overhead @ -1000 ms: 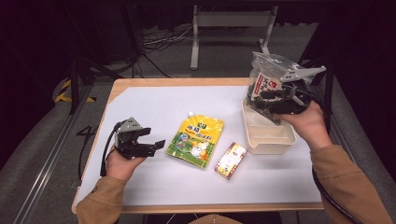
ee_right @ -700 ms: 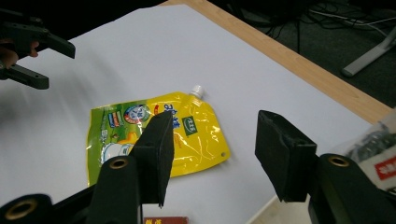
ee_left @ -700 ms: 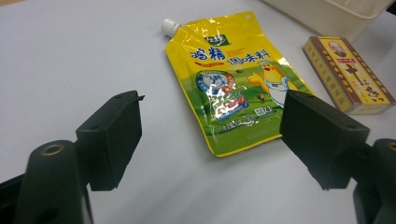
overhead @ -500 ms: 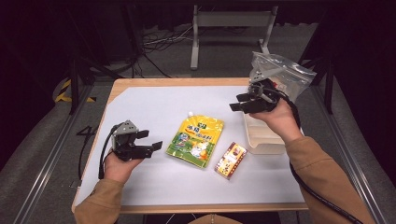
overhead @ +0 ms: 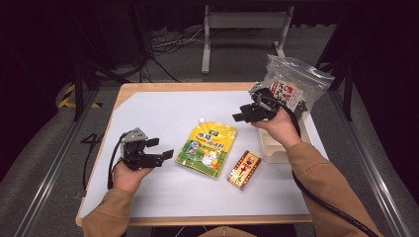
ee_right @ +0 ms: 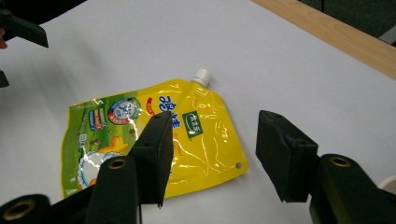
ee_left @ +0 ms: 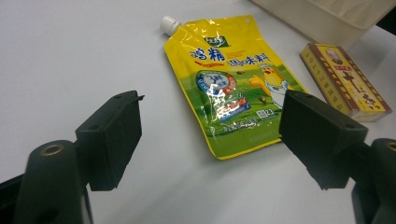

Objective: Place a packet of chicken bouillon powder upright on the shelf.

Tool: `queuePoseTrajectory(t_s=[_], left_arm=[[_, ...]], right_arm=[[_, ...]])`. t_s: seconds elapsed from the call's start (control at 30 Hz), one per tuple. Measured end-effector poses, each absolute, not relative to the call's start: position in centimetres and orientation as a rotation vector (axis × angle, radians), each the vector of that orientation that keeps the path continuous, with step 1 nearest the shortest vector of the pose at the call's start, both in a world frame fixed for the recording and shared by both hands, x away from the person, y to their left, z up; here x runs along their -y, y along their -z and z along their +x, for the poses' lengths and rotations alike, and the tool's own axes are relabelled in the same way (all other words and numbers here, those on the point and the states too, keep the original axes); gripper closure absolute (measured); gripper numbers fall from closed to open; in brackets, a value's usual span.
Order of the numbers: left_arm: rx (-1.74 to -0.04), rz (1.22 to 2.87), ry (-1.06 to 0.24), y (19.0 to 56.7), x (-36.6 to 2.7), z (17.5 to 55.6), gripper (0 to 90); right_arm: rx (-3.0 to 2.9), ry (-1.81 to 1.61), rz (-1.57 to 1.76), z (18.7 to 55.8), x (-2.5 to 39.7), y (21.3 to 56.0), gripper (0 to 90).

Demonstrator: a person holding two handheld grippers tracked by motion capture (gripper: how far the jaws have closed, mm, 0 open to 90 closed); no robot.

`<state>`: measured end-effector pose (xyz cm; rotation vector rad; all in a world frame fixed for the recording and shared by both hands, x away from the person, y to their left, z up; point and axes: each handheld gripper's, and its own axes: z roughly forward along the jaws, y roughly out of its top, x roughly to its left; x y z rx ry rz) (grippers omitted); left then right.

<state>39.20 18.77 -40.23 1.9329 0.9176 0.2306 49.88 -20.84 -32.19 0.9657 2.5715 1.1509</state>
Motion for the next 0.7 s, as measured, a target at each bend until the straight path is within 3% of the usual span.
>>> queuePoseTrajectory(t_s=[0.43,0.7], left_arm=[[-0.933,1.948,-0.210,41.5,-17.9,40.1,22.0],[-0.967,1.964,-0.173,42.3,-17.4,40.6,17.8]], right_arm=[[-2.602,-1.120,1.006,51.0,20.0,34.9,45.0],[-2.635,-1.048,1.045,51.8,19.4,36.6,44.9]])
